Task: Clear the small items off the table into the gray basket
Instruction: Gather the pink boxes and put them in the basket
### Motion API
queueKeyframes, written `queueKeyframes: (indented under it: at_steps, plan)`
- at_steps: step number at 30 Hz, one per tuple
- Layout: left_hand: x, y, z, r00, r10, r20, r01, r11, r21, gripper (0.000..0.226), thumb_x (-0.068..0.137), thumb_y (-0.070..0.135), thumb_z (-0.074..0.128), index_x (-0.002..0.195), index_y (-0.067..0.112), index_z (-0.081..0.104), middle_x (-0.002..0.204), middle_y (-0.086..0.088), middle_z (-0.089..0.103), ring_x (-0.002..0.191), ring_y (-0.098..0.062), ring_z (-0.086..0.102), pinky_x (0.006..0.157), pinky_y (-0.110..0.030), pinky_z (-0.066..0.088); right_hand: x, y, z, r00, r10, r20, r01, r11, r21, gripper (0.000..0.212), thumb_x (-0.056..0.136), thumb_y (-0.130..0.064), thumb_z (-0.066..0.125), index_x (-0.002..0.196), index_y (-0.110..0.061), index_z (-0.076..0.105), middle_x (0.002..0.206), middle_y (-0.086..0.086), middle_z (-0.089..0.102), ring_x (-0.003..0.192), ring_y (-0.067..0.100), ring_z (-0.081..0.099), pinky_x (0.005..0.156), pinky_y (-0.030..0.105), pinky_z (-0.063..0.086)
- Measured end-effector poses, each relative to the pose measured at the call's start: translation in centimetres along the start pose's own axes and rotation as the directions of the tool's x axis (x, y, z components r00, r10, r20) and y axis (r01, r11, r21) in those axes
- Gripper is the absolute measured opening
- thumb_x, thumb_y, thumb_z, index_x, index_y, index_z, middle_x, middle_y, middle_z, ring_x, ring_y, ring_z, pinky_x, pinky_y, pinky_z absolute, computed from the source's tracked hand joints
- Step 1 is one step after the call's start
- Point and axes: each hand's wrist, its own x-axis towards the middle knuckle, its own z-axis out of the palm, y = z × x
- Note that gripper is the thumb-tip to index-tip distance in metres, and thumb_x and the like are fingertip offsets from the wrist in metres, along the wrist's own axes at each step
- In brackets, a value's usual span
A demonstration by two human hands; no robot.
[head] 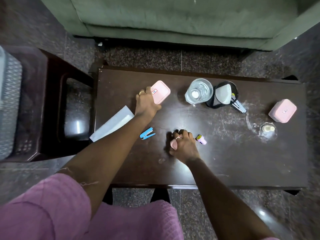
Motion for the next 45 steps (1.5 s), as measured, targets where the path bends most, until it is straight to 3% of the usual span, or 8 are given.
queueKeyframes:
  at_steps: [6,11,13,18,23,31,38,45]
  plan:
    - [0.1,-3.4,-4.4,0.991,-0.064,-0.118,0.052,0.993,-0.104,0.075,0.067,0.024,0.075,0.131,0.007,0.04,0.121,-0.02,0.053,0.112,-0.035,0.049,0.098,-0.037,0.037,4.1,-7.1,-4.1,0.957,-0.171,-0.235,0.156,0.984,-0.081,0.022,0.074,-0.028,0.069,0.076,-0.006,0.066,0.089,0.02,0.064,0.093,0.039,0.054,0.082,0.042,0.046]
    - [0.3,-7.9,-10.9,0.942,-0.179,-0.284,0.125,0.972,-0.199,0.068,0.063,0.02,0.074,0.123,0.007,0.046,0.116,-0.021,0.055,0.105,-0.038,0.053,0.092,-0.039,0.042,7.9,-15.3,-8.1,0.981,0.064,-0.181,0.006,0.931,0.365,0.038,0.082,-0.031,0.062,0.111,-0.007,0.06,0.116,0.02,0.053,0.107,0.038,0.048,0.093,0.039,0.039]
    - [0.2,-10.5,-14.4,0.899,-0.227,-0.374,0.16,0.966,-0.202,0.067,0.064,0.021,0.072,0.124,0.006,0.046,0.116,-0.021,0.056,0.105,-0.037,0.053,0.094,-0.039,0.04,9.3,-19.5,-9.4,0.983,0.023,-0.183,0.066,0.882,0.466,0.04,0.083,-0.03,0.061,0.118,-0.01,0.058,0.117,0.019,0.054,0.108,0.037,0.05,0.095,0.035,0.039]
    - [-0.4,-18.3,-22.2,0.772,-0.37,-0.516,0.327,0.928,-0.177,0.061,0.074,0.03,0.059,0.129,0.01,0.043,0.126,-0.013,0.053,0.113,-0.031,0.05,0.096,-0.032,0.033,11.6,-30.1,-12.2,0.974,-0.081,-0.212,0.203,0.73,0.652,0.027,0.087,-0.033,0.056,0.109,-0.019,0.063,0.108,0.014,0.066,0.104,0.029,0.057,0.09,0.032,0.043]
    - [-2.1,-23.9,-26.8,0.612,-0.568,-0.551,0.39,0.822,-0.414,0.065,0.071,0.022,0.069,0.126,0.001,0.042,0.121,-0.026,0.051,0.112,-0.039,0.048,0.095,-0.041,0.037,13.1,-39.5,-14.2,0.937,-0.186,-0.297,0.344,0.655,0.673,0.023,0.083,-0.034,0.062,0.097,-0.016,0.063,0.099,0.012,0.068,0.097,0.027,0.061,0.088,0.035,0.046]
    - [0.6,-30.4,-27.7,0.655,-0.658,-0.372,0.543,0.752,-0.374,0.061,0.081,0.005,0.059,0.133,-0.011,0.031,0.133,-0.028,0.044,0.124,-0.039,0.041,0.106,-0.038,0.033,16.2,-52.1,-13.6,0.862,-0.411,-0.297,0.494,0.812,0.311,0.079,0.062,-0.043,0.078,0.124,-0.009,0.043,0.122,0.014,0.048,0.114,0.03,0.05,0.093,0.034,0.041]
    - [2.7,-32.9,-27.3,0.588,-0.743,-0.321,0.619,0.668,-0.413,0.058,0.096,0.004,0.039,0.141,-0.015,0.006,0.15,-0.031,0.014,0.142,-0.036,0.016,0.118,-0.032,0.015,19.6,-55.4,-9.8,0.791,-0.557,-0.253,0.559,0.826,-0.07,0.056,0.08,-0.017,0.065,0.128,-0.008,0.038,0.131,0.018,0.046,0.124,0.034,0.041,0.1,0.037,0.036]
    - [2.7,-32.8,-26.5,0.575,-0.725,-0.378,0.637,0.687,-0.35,0.051,0.093,-0.01,0.022,0.139,-0.018,0.003,0.152,-0.033,0.006,0.144,-0.038,0.008,0.121,-0.036,0.009,19.8,-53.5,-7.5,0.689,-0.695,-0.205,0.603,0.707,-0.37,0.042,0.094,-0.012,0.046,0.135,-0.005,0.038,0.148,0.015,0.023,0.132,0.032,0.029,0.109,0.037,0.032]
